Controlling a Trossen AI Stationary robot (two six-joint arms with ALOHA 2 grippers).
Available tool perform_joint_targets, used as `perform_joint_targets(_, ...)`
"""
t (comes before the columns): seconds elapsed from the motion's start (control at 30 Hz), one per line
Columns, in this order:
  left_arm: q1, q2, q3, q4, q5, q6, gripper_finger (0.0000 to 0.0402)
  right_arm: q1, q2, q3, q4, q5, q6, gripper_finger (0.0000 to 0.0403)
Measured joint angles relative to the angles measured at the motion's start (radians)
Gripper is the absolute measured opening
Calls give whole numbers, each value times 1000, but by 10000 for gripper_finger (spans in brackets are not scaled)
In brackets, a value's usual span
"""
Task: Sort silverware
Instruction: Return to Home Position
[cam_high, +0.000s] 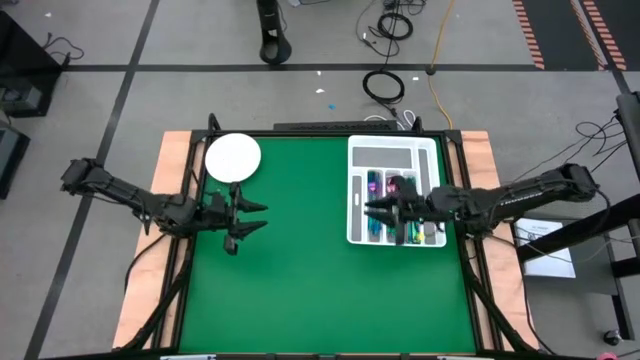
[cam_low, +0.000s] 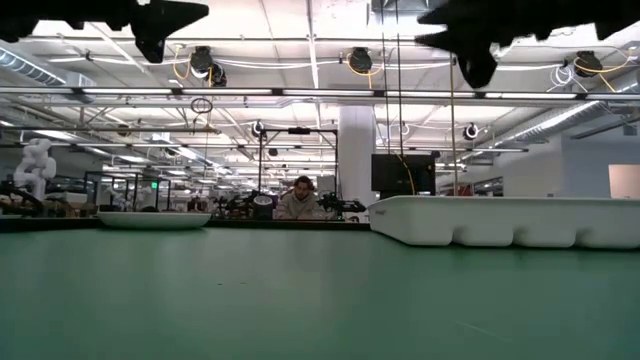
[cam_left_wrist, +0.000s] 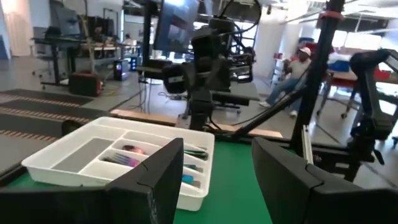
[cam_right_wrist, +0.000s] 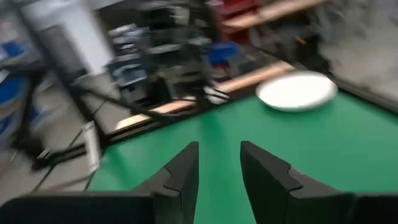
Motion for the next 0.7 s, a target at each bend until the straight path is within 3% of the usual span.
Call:
perform_joint_targets(0.17,-47,5,0,3,18,62,191,103,-39,0,-32,-3,-173,106)
perform_joint_targets(0.47,-32,-63,0,-79,35,136,191,129,-183,-16,-195,3,-237,106)
perform_joint_targets(0.7,76,-150,-130,37,36,132,191,80,-357,-263,-47,-21,-199,106)
